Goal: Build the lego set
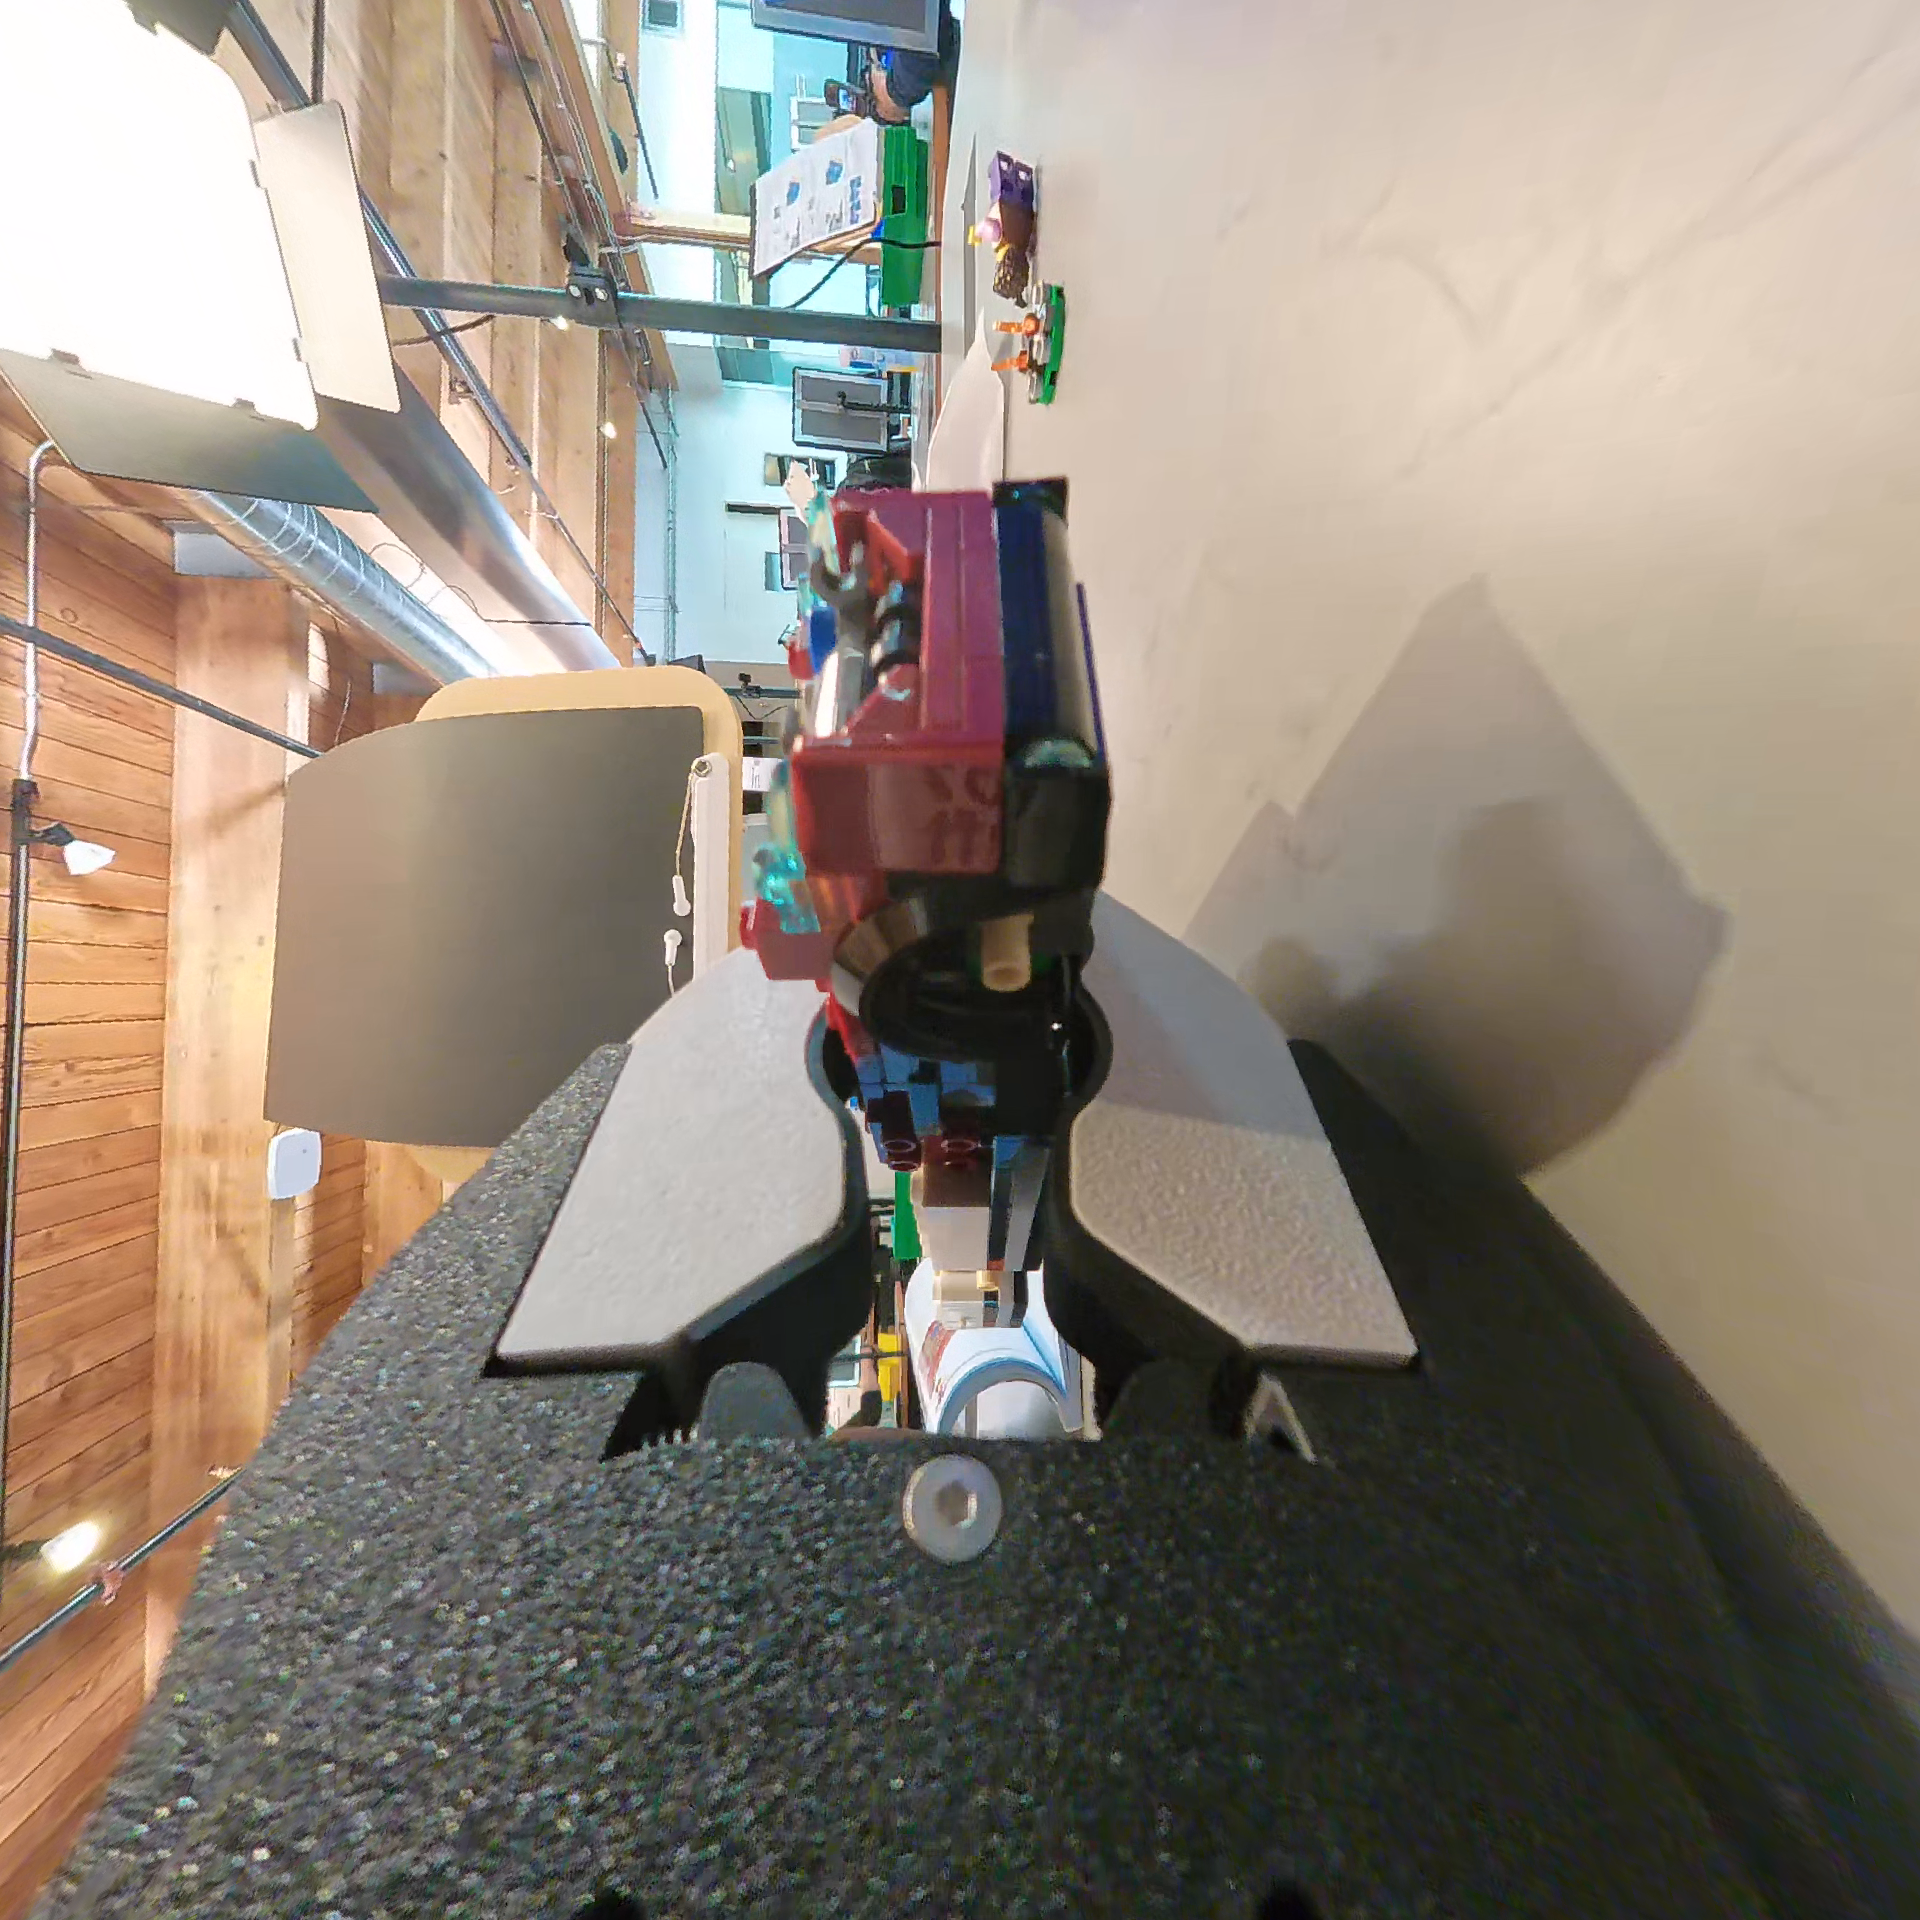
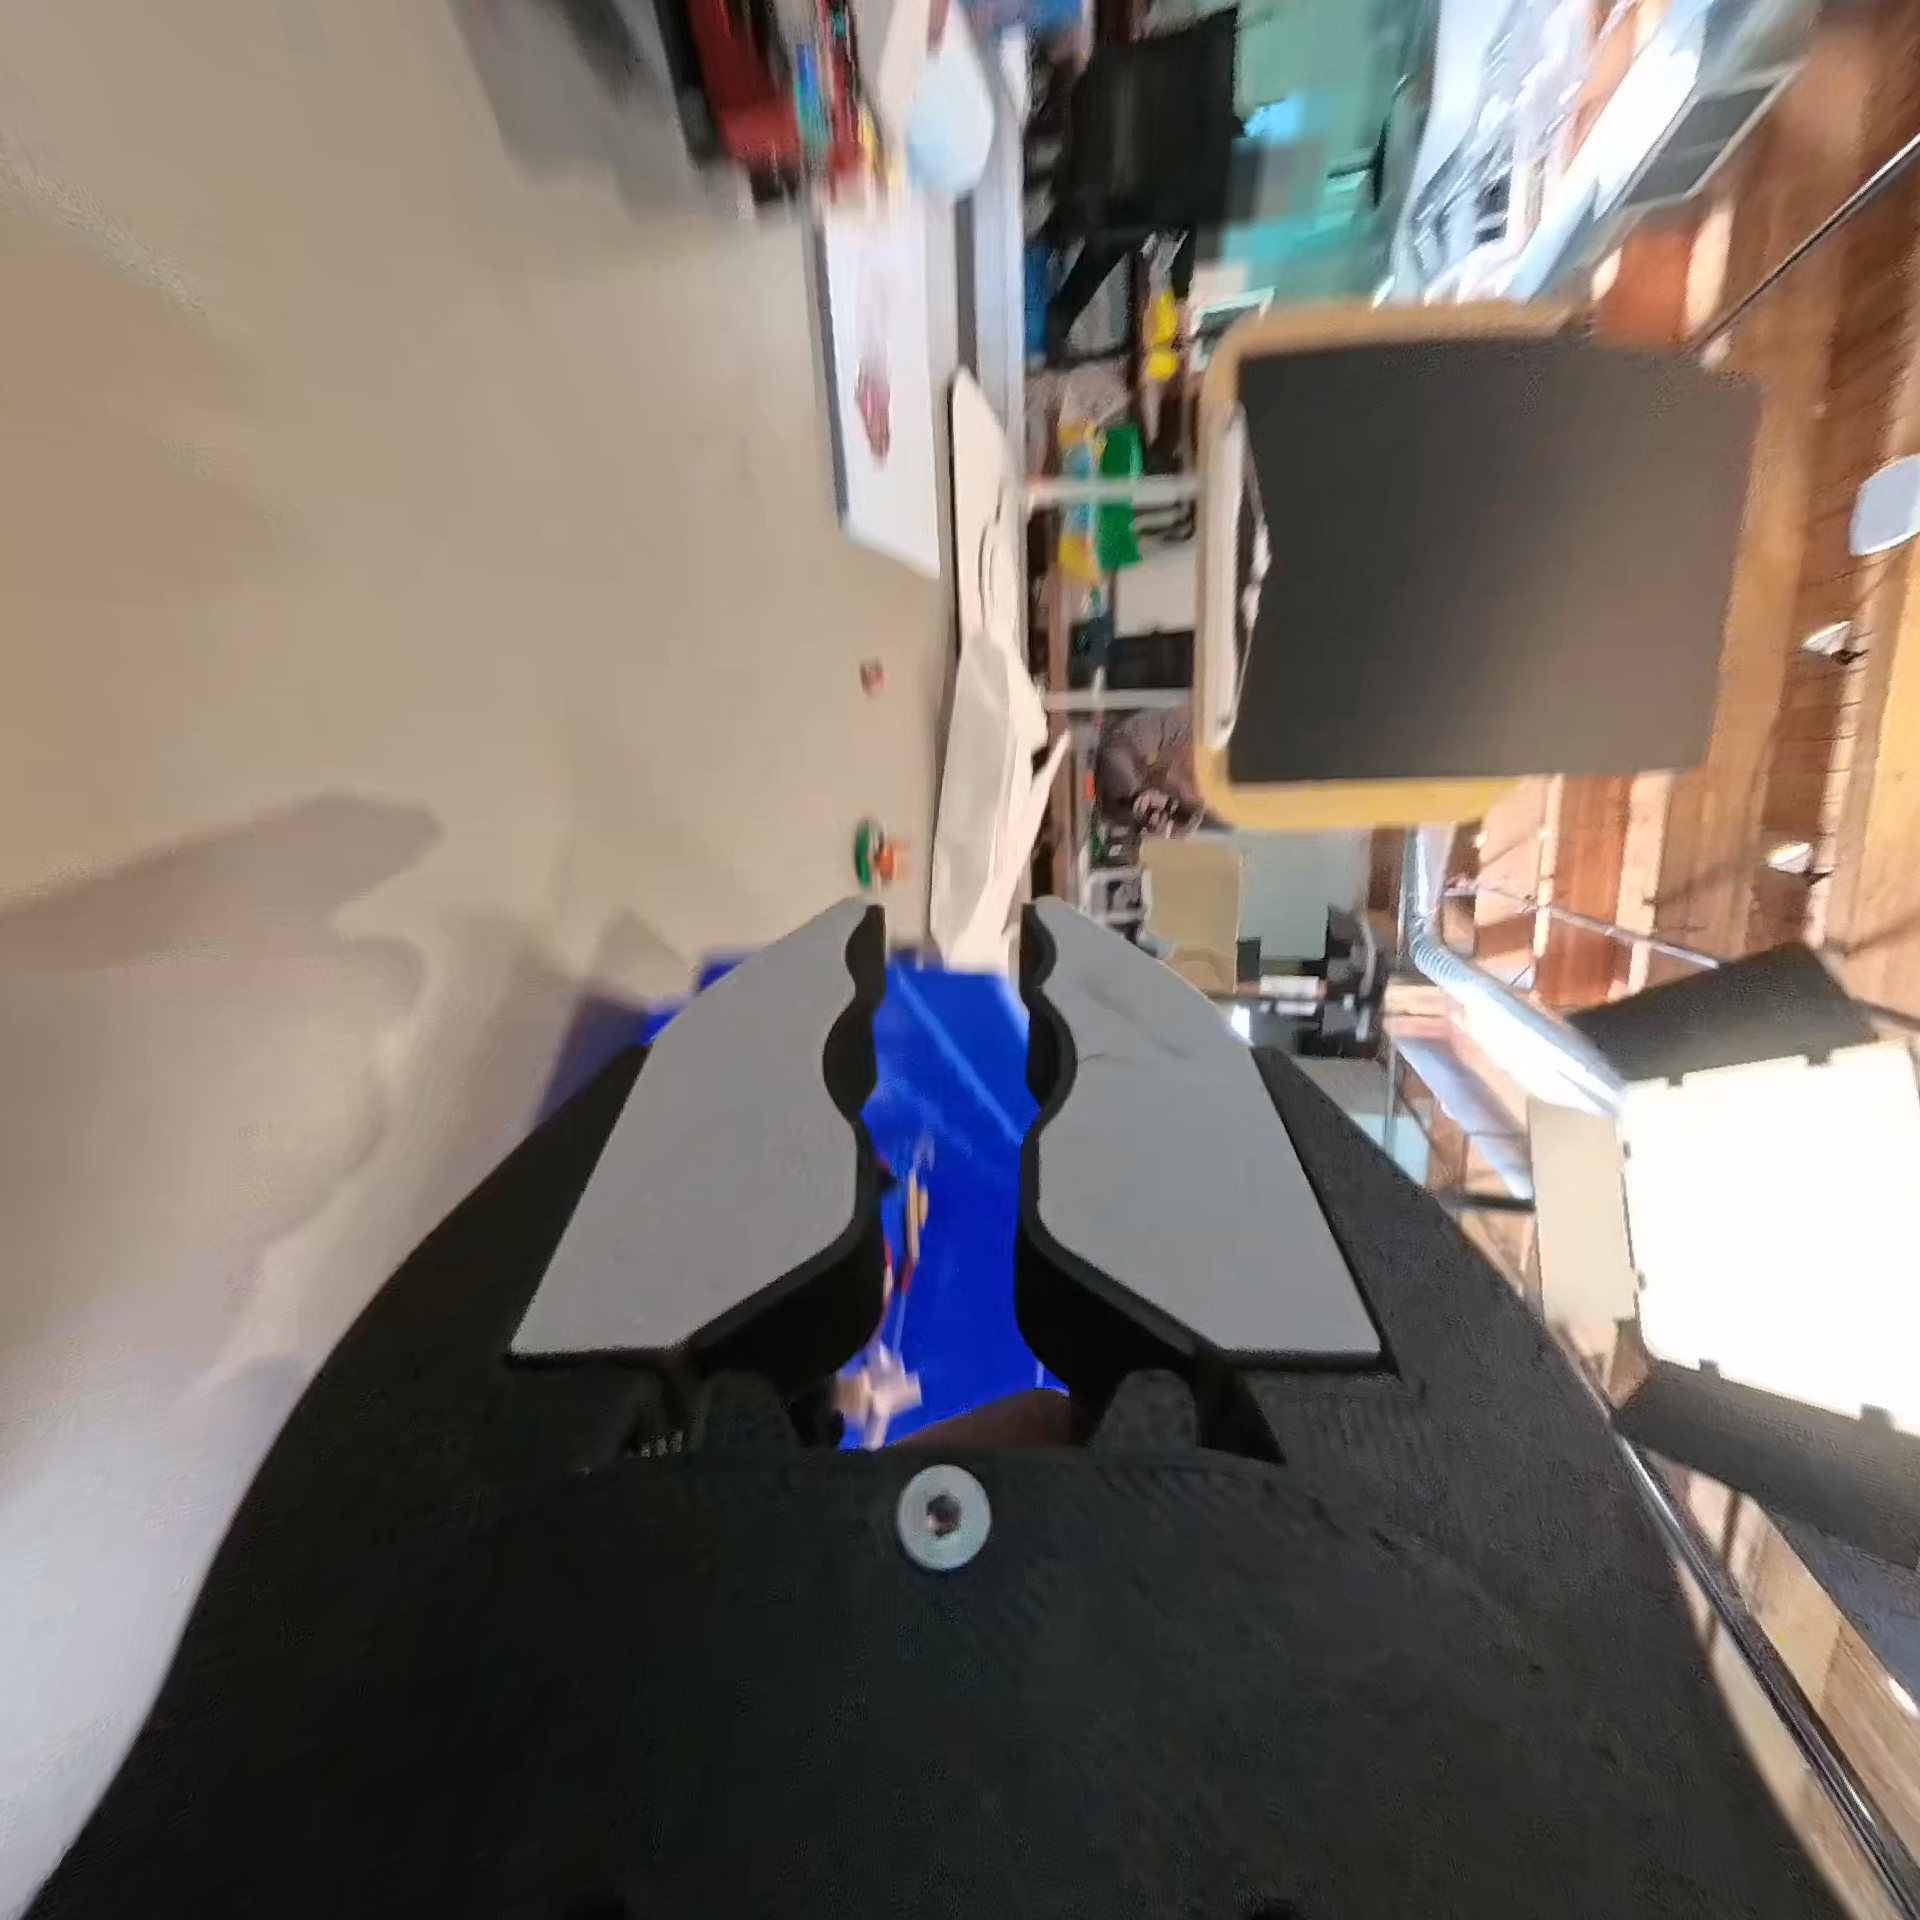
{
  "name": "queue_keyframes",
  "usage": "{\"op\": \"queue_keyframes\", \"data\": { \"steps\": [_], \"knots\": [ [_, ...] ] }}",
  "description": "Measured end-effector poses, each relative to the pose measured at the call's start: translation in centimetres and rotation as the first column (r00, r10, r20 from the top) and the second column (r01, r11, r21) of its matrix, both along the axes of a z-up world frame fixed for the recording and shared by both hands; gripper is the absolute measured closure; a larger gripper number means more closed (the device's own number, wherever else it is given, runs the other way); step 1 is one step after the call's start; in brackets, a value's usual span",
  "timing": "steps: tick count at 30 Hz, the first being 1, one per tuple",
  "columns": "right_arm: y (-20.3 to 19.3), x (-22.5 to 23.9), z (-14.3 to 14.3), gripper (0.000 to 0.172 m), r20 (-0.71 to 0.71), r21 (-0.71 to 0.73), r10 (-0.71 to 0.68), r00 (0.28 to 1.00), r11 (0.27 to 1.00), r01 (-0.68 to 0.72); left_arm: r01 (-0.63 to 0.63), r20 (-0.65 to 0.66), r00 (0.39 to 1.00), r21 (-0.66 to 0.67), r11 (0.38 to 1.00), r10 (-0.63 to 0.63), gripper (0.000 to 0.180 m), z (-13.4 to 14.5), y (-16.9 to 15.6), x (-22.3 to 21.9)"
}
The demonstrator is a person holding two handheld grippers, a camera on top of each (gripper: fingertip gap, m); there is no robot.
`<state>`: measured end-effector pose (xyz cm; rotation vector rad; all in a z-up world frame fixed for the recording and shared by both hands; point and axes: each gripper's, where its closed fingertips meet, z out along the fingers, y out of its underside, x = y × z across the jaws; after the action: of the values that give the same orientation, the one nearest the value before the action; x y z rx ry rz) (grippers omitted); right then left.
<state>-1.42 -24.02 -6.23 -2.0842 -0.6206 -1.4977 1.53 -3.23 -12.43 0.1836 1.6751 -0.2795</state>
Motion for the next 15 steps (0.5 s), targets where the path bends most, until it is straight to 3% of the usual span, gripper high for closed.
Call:
{"op": "queue_keyframes", "data": {
  "steps": [3, 5, 7, 9, 12, 15],
  "knots": [
    [-6.4, 4.3, 0.6, 0.147, -0.083, -0.121, -0.154, 0.985, 0.982, 0.144, -0.004, 0.001, 1.0, 0.003, 1.0, 0.004, 0.145, 0.0, -0.2, 0.3],
    [-10.6, 7.7, -0.3, 0.147, -0.204, -0.208, -0.291, 0.935, 0.946, 0.249, -0.004, -0.003, 1.0, 0.005, 1.0, 0.004, 0.145, -0.1, -0.4, 0.3],
    [-13.9, 10.1, -2.4, 0.149, -0.386, -0.308, -0.41, 0.827, 0.902, 0.303, -0.002, -0.003, 1.0, 0.009, 1.0, 0.002, 0.145, -0.1, -0.6, 0.4],
    [-15.9, 11.2, -4.7, 0.149, -0.541, -0.425, -0.509, 0.669, 0.852, 0.305, 0.001, -0.006, 1.0, 0.013, 1.0, -0.001, 0.145, -0.1, -0.8, 0.5],
    [-17.0, 11.6, -6.6, 0.149, -0.648, -0.543, -0.595, 0.476, 0.799, 0.259, 0.0, -0.008, 1.0, 0.023, 1.0, 0.0, 0.145, -0.2, -0.8, 0.6],
    [-16.9, 11.5, -7.6, 0.149, -0.669, -0.611, -0.641, 0.376, 0.762, 0.213, -0.001, -0.017, 1.0, 0.02, 1.0, 0.001, 0.145, -0.2, -0.7, 0.6]
  ]
}}
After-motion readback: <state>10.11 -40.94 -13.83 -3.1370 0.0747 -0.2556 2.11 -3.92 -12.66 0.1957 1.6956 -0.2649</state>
